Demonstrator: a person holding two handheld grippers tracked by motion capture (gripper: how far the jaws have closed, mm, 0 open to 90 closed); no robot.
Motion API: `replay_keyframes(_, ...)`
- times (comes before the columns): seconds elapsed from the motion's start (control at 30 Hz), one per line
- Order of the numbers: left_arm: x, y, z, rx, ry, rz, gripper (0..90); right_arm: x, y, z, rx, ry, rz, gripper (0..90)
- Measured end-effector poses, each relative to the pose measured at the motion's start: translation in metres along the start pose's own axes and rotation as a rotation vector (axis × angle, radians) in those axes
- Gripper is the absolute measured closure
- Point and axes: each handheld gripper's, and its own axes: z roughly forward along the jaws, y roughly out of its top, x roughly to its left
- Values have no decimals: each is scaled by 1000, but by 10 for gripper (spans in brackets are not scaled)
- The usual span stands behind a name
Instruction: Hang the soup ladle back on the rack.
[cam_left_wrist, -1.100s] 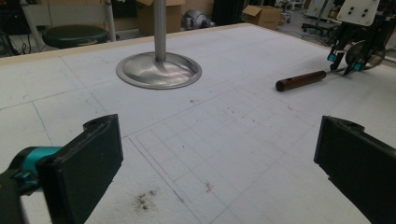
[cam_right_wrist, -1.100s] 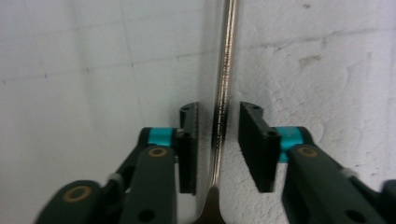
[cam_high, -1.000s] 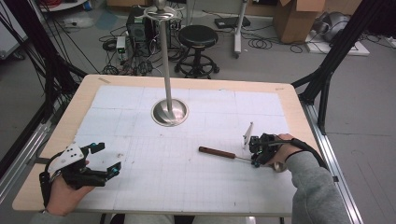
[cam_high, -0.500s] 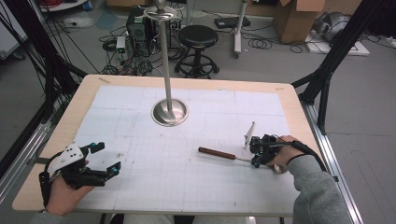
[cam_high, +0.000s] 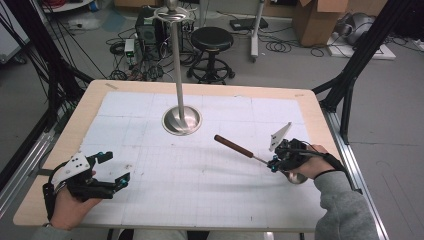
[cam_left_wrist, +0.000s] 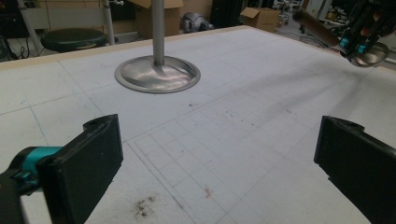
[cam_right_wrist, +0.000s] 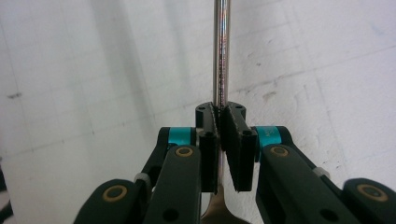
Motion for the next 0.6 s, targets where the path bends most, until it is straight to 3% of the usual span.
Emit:
replay_keyframes(0.27,-1,1,2,-5,-4,6,17,1,-27,-17,-281,-52,94,849)
replay_keyframes(0.43,-1,2,6,-1,-12,11,17,3,-33,-29,-442,-110,134,848)
replay_keyframes(0.6,-3,5,5,-25,-21,3,18,4,-37,-33,-577,-118,176,848)
